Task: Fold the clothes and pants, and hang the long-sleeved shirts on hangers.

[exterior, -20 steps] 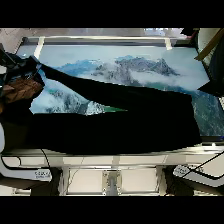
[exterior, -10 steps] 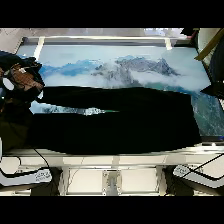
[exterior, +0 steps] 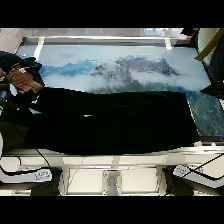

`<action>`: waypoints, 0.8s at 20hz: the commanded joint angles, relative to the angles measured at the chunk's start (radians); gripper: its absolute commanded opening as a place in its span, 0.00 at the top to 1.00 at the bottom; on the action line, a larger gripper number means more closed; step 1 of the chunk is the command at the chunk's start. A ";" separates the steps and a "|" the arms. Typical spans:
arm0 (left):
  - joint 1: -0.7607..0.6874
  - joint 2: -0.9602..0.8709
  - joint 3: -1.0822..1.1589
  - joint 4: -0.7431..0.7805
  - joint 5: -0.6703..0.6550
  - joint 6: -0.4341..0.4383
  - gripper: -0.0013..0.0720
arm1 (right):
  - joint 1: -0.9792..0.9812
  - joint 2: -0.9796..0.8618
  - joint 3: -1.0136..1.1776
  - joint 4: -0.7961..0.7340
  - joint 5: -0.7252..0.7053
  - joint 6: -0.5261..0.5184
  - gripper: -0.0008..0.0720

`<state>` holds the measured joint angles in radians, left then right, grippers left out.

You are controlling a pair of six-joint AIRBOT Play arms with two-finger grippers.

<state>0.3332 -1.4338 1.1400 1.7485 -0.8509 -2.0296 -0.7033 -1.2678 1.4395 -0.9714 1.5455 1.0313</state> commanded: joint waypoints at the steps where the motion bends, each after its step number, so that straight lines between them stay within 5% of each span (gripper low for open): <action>1: 0.001 0.006 0.010 -0.006 0.006 -0.013 0.01 | 0.000 0.000 0.000 -0.003 -0.013 0.002 0.54; 6: 0.001 0.124 0.045 -0.024 0.127 -0.013 0.01 | 0.004 -0.042 0.000 -0.053 -0.224 0.005 0.54; 12: 0.001 0.164 0.045 -0.128 0.155 -0.003 0.01 | 0.006 -0.367 0.000 0.091 -0.201 0.051 0.37; 16: -0.003 0.087 0.045 -0.299 0.227 0.108 0.01 | 0.006 -0.485 0.000 0.104 -0.384 0.050 0.37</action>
<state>0.3317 -1.3087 1.1843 1.5696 -0.6792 -1.9793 -0.6983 -1.6642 1.4391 -0.8989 1.2808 1.0779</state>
